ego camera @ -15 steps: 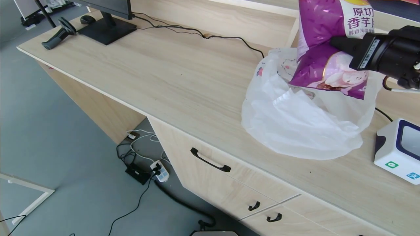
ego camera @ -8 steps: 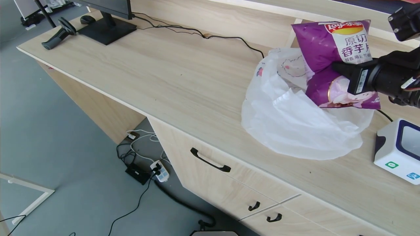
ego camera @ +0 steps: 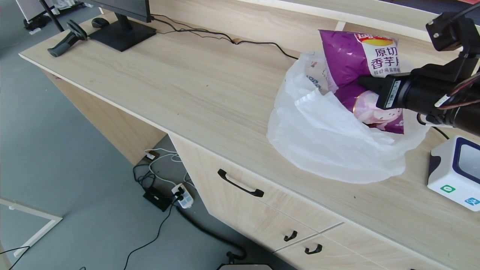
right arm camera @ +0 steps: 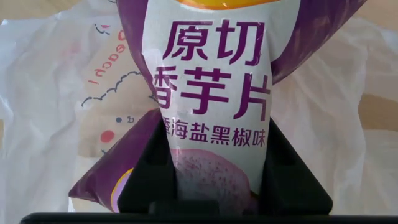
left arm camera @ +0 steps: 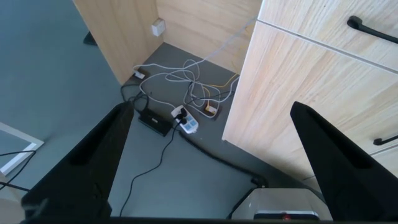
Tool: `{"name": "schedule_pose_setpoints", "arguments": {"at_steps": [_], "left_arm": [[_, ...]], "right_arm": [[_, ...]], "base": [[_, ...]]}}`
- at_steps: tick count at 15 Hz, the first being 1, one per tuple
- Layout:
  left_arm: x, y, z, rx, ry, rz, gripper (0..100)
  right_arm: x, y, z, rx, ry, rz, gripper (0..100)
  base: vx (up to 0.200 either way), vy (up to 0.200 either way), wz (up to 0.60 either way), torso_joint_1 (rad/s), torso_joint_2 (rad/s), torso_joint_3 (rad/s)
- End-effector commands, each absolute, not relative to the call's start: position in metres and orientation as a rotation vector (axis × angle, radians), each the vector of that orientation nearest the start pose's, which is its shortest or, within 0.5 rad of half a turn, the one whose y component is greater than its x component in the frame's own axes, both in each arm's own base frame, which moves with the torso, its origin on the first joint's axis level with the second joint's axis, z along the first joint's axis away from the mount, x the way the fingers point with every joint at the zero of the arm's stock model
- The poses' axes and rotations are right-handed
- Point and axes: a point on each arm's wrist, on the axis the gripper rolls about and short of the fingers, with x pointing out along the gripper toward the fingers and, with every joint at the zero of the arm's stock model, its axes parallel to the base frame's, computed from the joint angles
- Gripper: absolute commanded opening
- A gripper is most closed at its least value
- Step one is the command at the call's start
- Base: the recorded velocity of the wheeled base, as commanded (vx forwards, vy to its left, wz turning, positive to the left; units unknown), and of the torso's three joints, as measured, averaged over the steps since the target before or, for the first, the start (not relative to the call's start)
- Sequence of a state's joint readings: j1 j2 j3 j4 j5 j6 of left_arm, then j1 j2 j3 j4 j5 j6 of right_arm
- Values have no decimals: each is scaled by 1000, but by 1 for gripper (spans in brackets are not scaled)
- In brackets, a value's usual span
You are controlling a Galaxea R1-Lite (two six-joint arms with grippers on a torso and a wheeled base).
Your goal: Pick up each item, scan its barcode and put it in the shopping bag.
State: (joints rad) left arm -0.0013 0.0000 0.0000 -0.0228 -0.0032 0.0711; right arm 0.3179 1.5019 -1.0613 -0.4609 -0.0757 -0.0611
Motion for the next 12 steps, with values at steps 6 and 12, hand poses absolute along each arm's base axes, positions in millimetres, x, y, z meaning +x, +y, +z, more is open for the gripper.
{"name": "schedule_pose_setpoints", "arguments": {"at_steps": [6,12], "left_arm": [[-23,0,78,74,-23,-4,100],[-23,0,78,74,-23,-4,100]], "right_arm": [[263,82,267,38,82,157,0],[256,72,251,30,130,66,0]], "base": [[0,0,0,0,0,0],[0,0,0,0,0,0]]}}
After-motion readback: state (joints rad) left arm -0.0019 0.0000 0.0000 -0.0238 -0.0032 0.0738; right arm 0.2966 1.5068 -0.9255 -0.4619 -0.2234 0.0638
